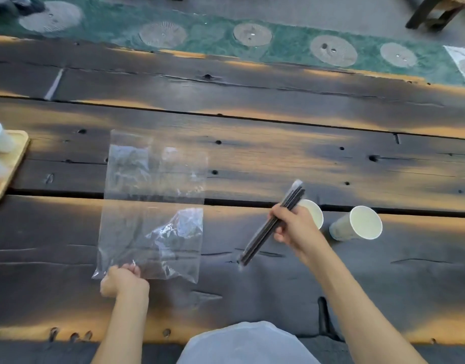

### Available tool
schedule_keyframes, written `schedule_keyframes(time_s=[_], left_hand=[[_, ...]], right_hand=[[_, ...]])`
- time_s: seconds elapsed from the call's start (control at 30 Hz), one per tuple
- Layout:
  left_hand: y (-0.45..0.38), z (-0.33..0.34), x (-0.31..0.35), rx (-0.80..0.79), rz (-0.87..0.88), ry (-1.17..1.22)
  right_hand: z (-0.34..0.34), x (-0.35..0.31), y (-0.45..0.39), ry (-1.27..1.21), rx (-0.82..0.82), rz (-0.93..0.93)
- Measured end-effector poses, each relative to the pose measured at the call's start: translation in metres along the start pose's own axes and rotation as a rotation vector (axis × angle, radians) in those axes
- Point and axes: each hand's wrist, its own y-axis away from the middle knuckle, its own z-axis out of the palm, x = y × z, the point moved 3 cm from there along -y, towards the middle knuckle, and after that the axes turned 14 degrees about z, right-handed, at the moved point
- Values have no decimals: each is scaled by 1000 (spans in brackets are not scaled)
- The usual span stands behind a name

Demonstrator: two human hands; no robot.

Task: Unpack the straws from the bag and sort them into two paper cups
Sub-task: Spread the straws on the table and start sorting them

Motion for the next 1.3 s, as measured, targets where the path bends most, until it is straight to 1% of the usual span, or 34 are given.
schedule_keyframes(time_s=[0.1,0.2,0.27,0.3,0.37,0.4,0.43,0.47,0.53,0.57,0.6,0.63,0.67,0.7,0.73,0.77,0.8,0.83,0.9,0.97,1.03,1.07,1.1,1.2,1.3], left_hand=[[-5,-3,-4,5,32,-50],[-7,-7,-6,17,65,-109],[-10,-12,-8,23,71,-173],[-14,-15,-9,-5,70,-204],[-18,-20,-10,-139,48,-258],[-21,-21,-12,-177,14,-252],[-22,-23,-13,-140,-6,-240],[-23,-27,-14,-82,15,-249],[-24,-34,-14,38,39,-273],[-25,-37,-15,64,46,-303],[-23,-40,-15,60,73,-342],[-21,-41,-15,22,99,-378],[-21,-43,-18,29,113,-403],[-14,-42,-17,31,195,-447],[-2,-39,-14,18,319,-494],[12,-35,-13,-21,416,-546],[30,-28,-15,-109,499,-614],[47,-21,-17,-236,573,-697],[78,-7,-33,-576,674,-818],[102,9,-59,-903,668,-891],[120,23,-83,-1111,639,-1017],[128,29,-92,-1166,643,-1086],[134,35,-99,-1186,658,-1135],[145,48,-113,-1150,708,-1215],[150,55,-121,-1110,765,-1310]], right_hand=[[12,45,-29,313,-4,156],[20,79,-59,476,29,252],[23,90,-74,597,95,266],[25,94,-80,657,126,264],[29,99,-87,760,186,257],[30,101,-90,809,213,251],[31,103,-93,856,236,245],[32,105,-96,897,260,239],[32,108,-99,957,311,228],[32,110,-101,970,334,223],[32,111,-102,967,348,220],[32,112,-103,948,355,210],[32,113,-103,916,352,189],[32,112,-102,874,340,154],[31,112,-100,825,328,115],[29,112,-98,775,327,78],[26,111,-95,724,342,54],[21,111,-91,685,368,36],[8,115,-86,644,410,46],[-4,122,-84,620,432,93],[-13,127,-82,579,453,134],[-17,130,-81,558,462,155],[-21,132,-80,546,472,168],[-28,135,-74,545,475,196],[-23,136,-70,577,423,157]])
